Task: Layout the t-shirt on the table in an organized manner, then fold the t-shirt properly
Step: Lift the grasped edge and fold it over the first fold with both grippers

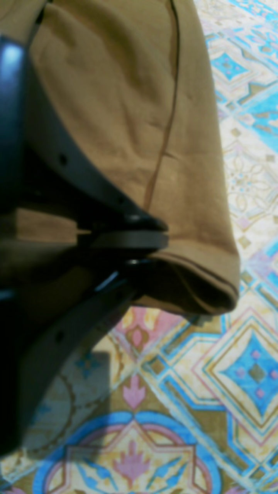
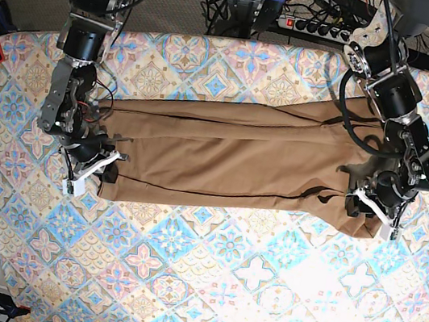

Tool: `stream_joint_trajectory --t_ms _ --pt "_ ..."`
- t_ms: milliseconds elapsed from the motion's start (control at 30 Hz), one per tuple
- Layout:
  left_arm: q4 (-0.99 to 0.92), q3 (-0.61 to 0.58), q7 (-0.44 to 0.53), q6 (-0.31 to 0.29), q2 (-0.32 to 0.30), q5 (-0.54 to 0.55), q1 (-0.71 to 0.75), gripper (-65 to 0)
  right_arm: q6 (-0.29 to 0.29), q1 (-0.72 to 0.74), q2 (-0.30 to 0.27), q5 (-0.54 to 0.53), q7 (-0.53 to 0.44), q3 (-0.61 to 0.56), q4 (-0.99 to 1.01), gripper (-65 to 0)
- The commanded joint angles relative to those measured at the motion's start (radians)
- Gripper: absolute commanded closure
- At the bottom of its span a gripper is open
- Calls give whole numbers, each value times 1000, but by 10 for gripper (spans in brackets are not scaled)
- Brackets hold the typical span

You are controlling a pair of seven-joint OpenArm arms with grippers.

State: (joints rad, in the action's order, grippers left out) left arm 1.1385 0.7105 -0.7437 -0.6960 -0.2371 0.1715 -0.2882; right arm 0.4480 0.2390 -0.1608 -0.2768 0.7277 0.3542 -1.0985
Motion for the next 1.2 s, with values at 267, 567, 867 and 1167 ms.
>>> stream_joint_trajectory --t_ms 267,567,867,1167 --pt "-79 1 25 -2 -61 18 -27 -228 5 24 -10 -14 -20 3 -22 0" --pt "-136 -4 114 -2 -57 16 -42 -154 5 24 -10 -14 -20 3 -24 0" --pt "-131 -4 115 -2 -46 23 -46 0 5 20 -9 -14 -20 3 -25 0" --pt "-65 -4 106 -2 -43 27 -44 0 5 30 -12 -14 11 7 -42 0"
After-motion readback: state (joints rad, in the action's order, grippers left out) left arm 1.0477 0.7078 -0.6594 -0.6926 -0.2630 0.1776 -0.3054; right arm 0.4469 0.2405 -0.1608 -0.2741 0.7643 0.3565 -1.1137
